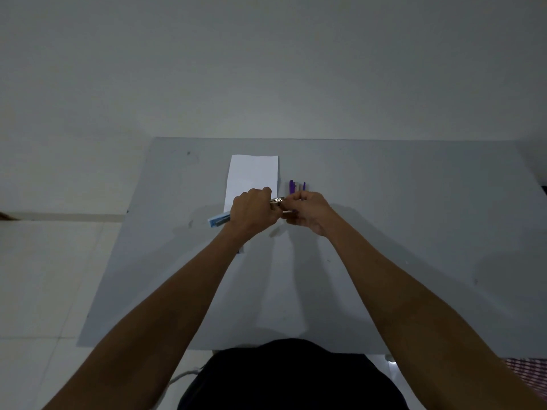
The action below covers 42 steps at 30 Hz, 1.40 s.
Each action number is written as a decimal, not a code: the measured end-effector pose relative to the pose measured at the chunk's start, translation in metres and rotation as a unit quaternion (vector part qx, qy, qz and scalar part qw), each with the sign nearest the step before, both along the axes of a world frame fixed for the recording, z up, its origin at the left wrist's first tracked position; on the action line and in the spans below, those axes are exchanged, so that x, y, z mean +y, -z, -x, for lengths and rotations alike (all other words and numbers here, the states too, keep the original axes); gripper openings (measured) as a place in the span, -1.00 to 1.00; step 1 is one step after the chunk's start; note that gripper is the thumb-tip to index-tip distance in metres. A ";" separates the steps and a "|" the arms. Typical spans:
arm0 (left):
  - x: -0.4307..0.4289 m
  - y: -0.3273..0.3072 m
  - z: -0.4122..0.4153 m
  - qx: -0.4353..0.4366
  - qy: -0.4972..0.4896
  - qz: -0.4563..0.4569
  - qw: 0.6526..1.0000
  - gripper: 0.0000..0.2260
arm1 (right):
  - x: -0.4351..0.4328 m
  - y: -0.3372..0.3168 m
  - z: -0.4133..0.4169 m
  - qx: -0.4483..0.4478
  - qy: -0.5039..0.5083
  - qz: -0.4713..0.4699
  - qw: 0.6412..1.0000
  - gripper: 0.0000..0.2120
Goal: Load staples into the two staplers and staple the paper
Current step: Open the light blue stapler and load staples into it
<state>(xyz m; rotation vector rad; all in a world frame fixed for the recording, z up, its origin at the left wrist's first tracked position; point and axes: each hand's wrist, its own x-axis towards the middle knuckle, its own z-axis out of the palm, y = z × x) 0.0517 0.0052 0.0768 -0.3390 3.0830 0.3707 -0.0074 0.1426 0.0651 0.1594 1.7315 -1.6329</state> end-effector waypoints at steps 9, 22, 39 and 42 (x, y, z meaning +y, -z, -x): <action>0.004 0.004 0.002 0.002 0.034 0.024 0.999 -0.78 | 0.001 -0.001 0.004 0.088 -0.034 -0.072 0.993 -0.80; 0.004 0.005 0.007 -0.001 0.044 0.034 0.998 -0.80 | -0.002 0.006 0.005 0.042 -0.016 -0.065 0.997 -0.90; 0.024 -0.041 0.029 0.110 0.376 0.410 0.823 -0.88 | -0.007 0.004 0.016 -0.229 0.239 0.271 0.904 -0.63; 0.023 -0.048 0.034 0.124 0.373 0.409 0.823 -0.84 | -0.004 0.001 0.016 -0.232 0.253 0.290 0.893 -0.64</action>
